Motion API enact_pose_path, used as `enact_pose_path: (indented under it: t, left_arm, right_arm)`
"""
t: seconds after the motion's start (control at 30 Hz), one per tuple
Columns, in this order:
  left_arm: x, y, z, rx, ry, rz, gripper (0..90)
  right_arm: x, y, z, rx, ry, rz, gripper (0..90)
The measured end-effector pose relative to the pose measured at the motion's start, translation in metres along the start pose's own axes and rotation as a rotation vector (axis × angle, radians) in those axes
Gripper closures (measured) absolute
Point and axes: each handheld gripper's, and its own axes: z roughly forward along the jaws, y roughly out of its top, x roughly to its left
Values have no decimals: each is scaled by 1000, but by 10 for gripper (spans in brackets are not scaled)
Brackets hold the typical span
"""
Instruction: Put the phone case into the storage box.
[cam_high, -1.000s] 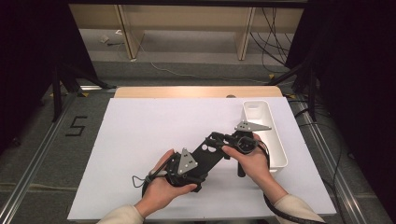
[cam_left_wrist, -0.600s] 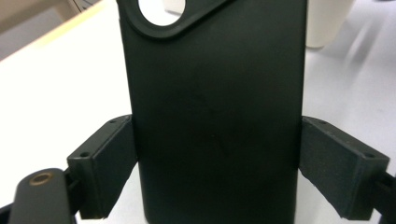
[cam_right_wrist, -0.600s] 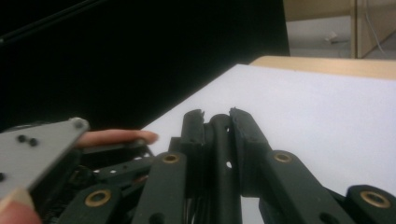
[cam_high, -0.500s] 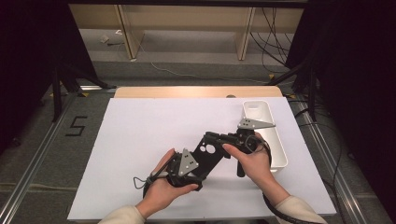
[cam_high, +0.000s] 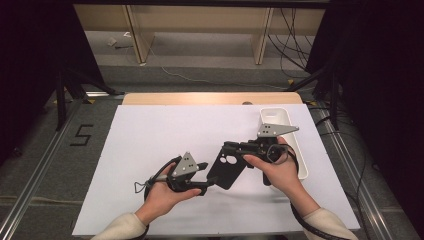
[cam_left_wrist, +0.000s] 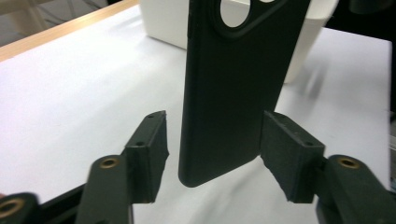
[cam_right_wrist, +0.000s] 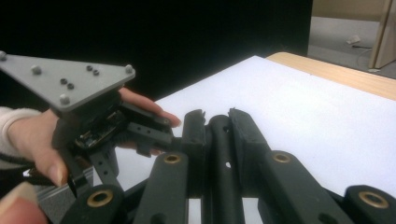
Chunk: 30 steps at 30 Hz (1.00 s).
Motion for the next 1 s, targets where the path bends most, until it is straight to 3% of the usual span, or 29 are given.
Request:
enact_pose_path:
  t: [0.3, 0.67, 1.0]
  left_arm:
    - [3, -4, 5, 11, -73, 60, 538]
    - [6, -6, 9, 11, -145, 51, 596]
    - [6, -7, 9, 26, -176, 73, 655]
  right_arm:
    - [2, 0, 3, 42, 58, -24, 781]
    - [5, -2, 8, 75, 115, -46, 781]
    - [8, -1, 11, 96, 157, -75, 780]
